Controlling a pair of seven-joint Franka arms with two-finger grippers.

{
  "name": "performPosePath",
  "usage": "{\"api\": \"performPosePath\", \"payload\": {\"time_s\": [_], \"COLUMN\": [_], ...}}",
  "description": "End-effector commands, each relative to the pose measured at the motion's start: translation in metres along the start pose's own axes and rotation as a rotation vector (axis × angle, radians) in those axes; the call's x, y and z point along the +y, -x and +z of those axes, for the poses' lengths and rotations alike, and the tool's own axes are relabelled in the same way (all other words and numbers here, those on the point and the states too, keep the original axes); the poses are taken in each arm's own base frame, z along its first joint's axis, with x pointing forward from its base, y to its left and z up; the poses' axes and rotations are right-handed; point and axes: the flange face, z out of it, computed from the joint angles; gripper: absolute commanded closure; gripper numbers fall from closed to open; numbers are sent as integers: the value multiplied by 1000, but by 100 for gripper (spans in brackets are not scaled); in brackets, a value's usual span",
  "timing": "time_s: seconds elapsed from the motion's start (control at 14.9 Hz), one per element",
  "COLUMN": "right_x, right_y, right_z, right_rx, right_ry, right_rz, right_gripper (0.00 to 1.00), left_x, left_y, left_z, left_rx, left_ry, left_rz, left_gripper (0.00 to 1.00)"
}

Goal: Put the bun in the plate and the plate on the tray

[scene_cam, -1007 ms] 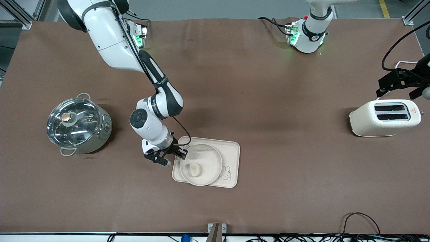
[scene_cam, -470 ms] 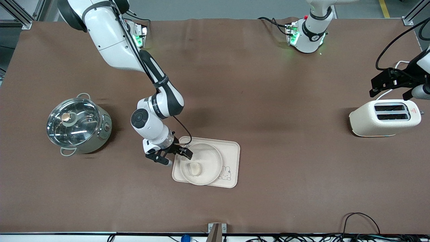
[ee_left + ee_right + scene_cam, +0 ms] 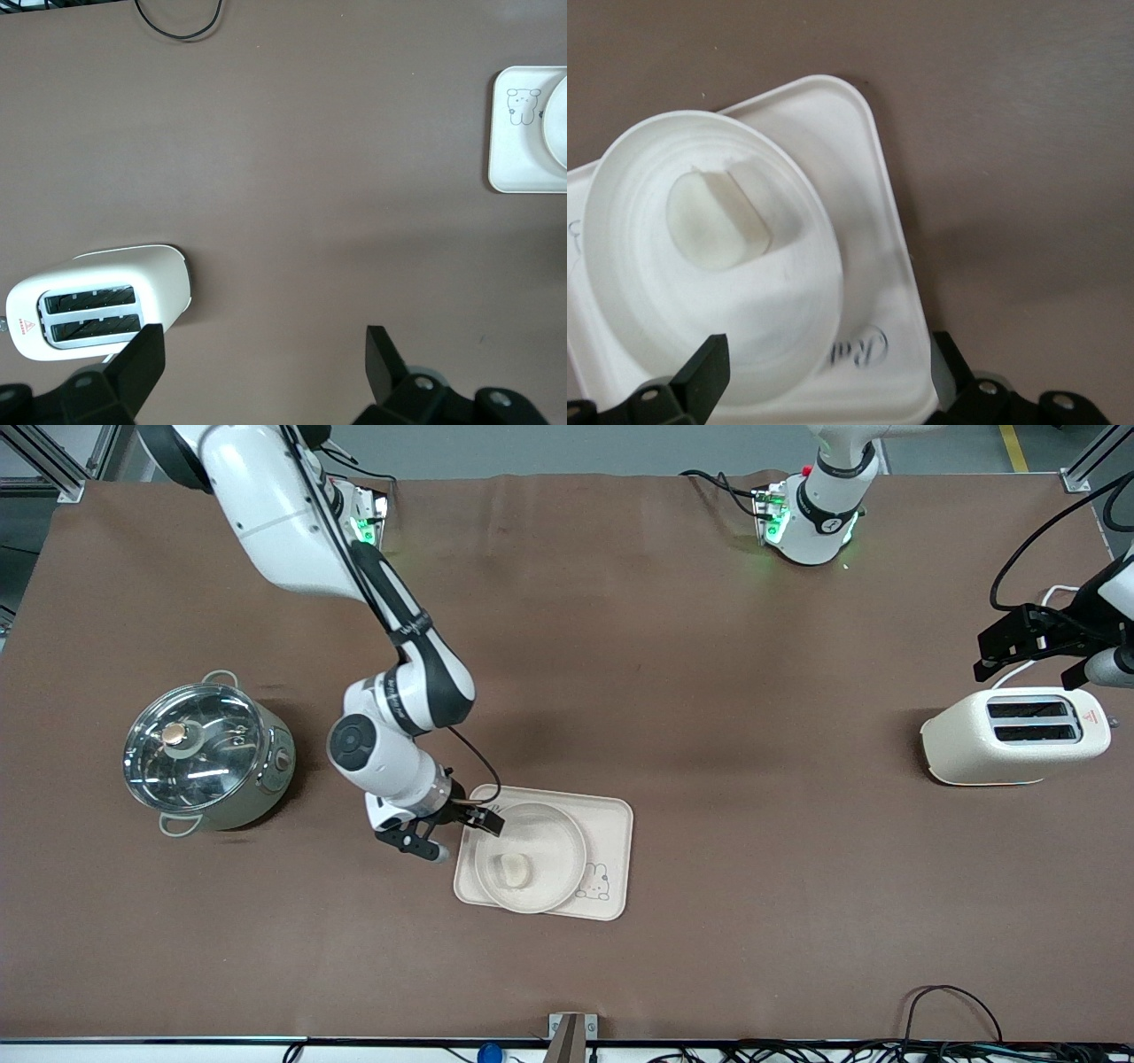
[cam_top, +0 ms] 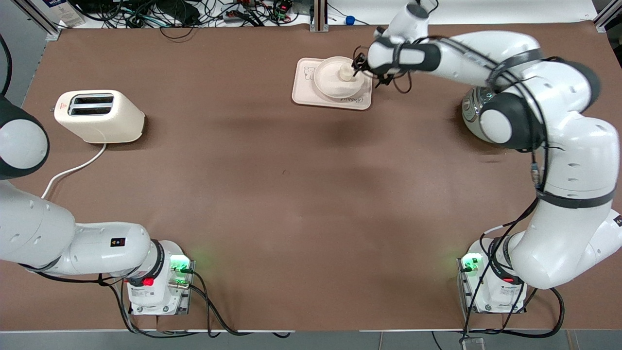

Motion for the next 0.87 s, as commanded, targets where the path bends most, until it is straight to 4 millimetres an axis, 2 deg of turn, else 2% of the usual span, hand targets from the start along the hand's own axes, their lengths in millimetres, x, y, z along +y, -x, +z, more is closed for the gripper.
{"api": "performPosePath", "payload": {"time_s": [0.0,0.2,0.34,0.4,0.6,0.81], "right_x": [24,63,81,94,147,193], "right_y": [-2,13,29,34,36,44], "right_z": [-85,-145,-191,-222,-300,-356], "right_rx": [-60,-72,-76,-91,-123,-124], "right_ry": [11,121,152,174,204,275], "right_rz": [-21,-133,-178,-210,-282,-327], "right_gripper": [0,0,0,0,0,0], "left_x": [0,4,9,9,7,8], "left_y": [2,2,2,1,2,0], "left_z": [-3,-4,-3,-3,-4,-2], "left_rx": [9,10,9,7,9,14], "left_ry": [-30,-30,-28,-30,-29,-28], "left_rz": [-3,2,12,12,9,8], "left_gripper": [0,0,0,0,0,0]}}
